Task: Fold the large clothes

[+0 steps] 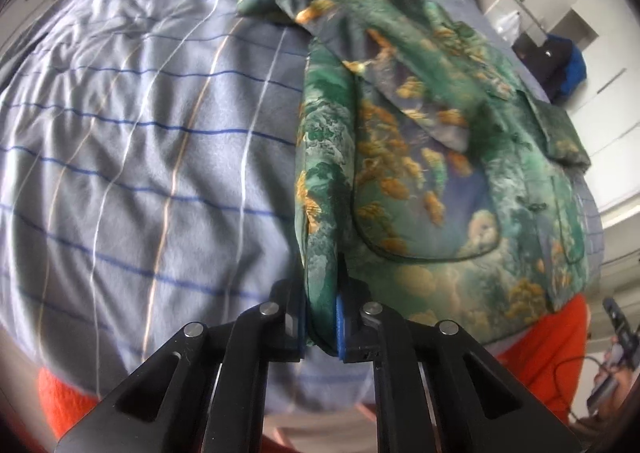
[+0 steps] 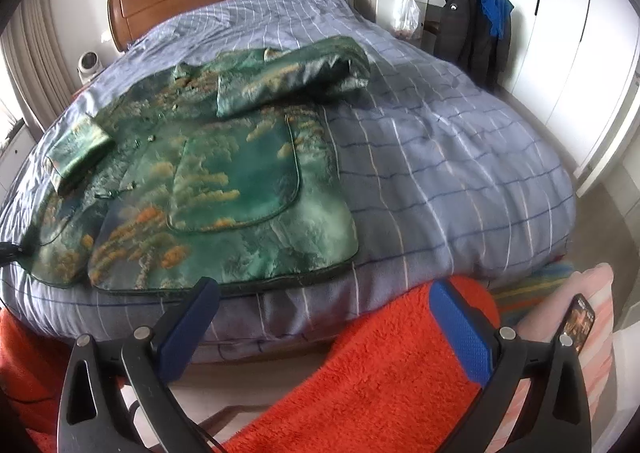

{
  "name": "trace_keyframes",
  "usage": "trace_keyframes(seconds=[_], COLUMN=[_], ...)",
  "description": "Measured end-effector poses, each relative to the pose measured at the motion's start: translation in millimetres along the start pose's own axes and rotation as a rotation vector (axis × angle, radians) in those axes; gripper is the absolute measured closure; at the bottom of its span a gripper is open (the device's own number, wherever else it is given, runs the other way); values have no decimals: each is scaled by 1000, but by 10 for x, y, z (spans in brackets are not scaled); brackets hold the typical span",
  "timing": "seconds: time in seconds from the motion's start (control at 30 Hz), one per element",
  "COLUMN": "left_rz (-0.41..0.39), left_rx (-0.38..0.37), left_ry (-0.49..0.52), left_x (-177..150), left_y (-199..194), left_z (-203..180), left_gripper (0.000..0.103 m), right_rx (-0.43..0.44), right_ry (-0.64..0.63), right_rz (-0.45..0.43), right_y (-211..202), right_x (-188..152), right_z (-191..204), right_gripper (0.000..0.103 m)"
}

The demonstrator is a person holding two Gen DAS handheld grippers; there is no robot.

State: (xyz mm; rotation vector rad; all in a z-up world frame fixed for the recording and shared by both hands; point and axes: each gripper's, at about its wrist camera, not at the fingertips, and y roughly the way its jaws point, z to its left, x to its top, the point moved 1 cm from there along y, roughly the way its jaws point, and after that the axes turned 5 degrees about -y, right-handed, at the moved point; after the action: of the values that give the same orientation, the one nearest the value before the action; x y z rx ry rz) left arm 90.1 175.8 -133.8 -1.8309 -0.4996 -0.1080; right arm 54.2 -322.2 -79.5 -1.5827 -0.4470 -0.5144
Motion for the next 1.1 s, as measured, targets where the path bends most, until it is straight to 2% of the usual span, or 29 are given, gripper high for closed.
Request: trace_keyframes(seconds=[0.17,0.27,0.33,0.37,0.4,0.43,0.53,0.6,0.67,0.73,0.77,0.8,0.83,0.87,0.9,0.93,1.0,1.03,1.07,1.1], left_rz=[21,31,23,12,-3,-25,-128,-215,-301,-381,-413,-431,-432,-426,-413,-408,-398,-390,-373,-356], left_rx=[2,28,68,86,108,137,219,268,306,305,300,297,298,302,308,310,305,303,303,307], left_ry=[-4,-22,-25,-16,-8,5,46,92,124,149,160,170,178,184,189,187,164,154,139,131], left_x=[-243,-196,-167,-168,-160,-167,-196,-174,-121,-74,-42,-23,-12,-26,-37,-33,-92,-142,-180,-236], left_y=[-30,90,124,100,77,26,-207,-384,-557,-692,-730,-744,-754,-753,-732,-677,-648,-646,-614,-598], left_z=[29,45,-4,-23,-36,-71,-194,-359,-489,-625,-704,-779,-807,-849,-896,-956,-942,-917,-874,-834], left_gripper=[95,91,78,75,65,50,27,20,13,5,3,3,3,3,3,3,3,3,3,3], right_rx=[21,24,41,48,59,62,63,78,93,111,120,120,124,130,117,57,-197,-285,-349,-342], right_ry=[-37,-80,-93,-95,-97,-101,-128,-170,-233,-314,-398,-480,-580,-668,-723,-788,-977,-1051,-1116,-1137], right_rz=[-25,-36,-25,-22,-25,-31,-47,-54,-97,-202,-269,-299,-298,-241,-183,-120,-115,-121,-111,-103], right_y=[-10,-3,39,52,47,35,4,15,0,-58,-52,8,177,435,671,981,1541,1726,1926,2021], right_x=[83,111,120,121,124,118,97,134,293,565,751,885,1053,1212,1324,1445,1583,1598,1620,1642], right_z=[146,276,349,378,412,431,493,542,593,674,759,846,956,1051,1109,1163,1250,1273,1305,1326], right_gripper=[0,0,0,0,0,0,0,0,0,0,0,0,0,0,0,0,1,2,10,16])
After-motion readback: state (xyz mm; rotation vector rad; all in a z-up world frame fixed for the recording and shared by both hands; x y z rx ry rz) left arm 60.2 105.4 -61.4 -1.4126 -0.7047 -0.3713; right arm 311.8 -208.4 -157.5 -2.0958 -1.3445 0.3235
